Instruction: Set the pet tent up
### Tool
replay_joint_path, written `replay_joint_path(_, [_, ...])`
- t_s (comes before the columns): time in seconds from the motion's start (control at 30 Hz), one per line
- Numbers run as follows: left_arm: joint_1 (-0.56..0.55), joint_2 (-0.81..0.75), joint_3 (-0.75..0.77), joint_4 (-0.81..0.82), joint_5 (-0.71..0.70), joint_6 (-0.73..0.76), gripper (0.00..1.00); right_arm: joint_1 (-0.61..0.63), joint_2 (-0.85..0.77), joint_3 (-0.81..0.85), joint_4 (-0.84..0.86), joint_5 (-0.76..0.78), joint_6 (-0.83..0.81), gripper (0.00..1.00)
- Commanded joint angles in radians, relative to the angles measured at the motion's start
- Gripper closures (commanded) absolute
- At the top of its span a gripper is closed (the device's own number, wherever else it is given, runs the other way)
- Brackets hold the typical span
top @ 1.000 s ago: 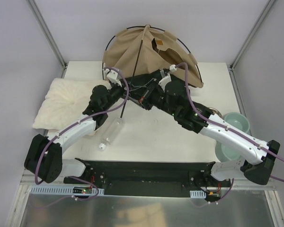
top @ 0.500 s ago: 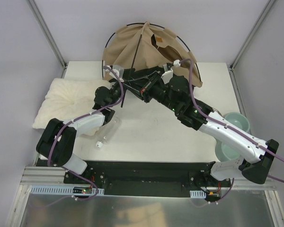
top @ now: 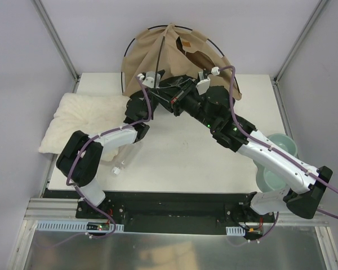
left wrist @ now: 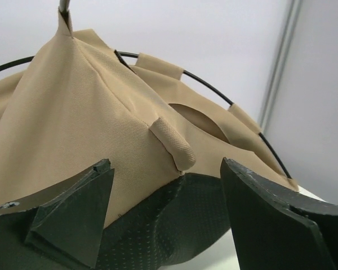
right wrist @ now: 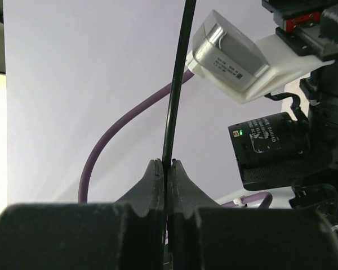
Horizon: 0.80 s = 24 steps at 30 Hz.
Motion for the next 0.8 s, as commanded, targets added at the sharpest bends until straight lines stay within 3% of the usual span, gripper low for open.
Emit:
replay_joint_path(0.0, [-0.024, 0.035, 0.071, 0.051, -0.131, 0.111, 0.24, -0.011, -0.001, 0.044, 0.097, 0.025, 0.006, 1.00])
replay_joint_path(0.17, [-0.022, 0.055, 0.079, 0.057, -0.195, 0.101, 0.39, -0.013, -0.002, 0.039, 0.097, 0.022, 0.006, 1.00])
replay_joint_path(0.47, [-0.021, 0.048, 0.056, 0.073, -0.148, 0.084, 0.86, -0.017, -0.019, 0.010, 0.098, 0.052, 0.008, 1.00])
replay_joint_path(0.57, [-0.021, 0.039, 0.050, 0.070, -0.134, 0.081, 0.97, -0.017, -0.033, -0.010, 0.097, 0.072, 0.005, 1.00])
replay_joint_path(0.77, [-0.019, -0.004, -0.002, 0.076, -0.102, 0.072, 1.00, -0.021, -0.082, -0.086, 0.083, 0.143, -0.067, 1.00])
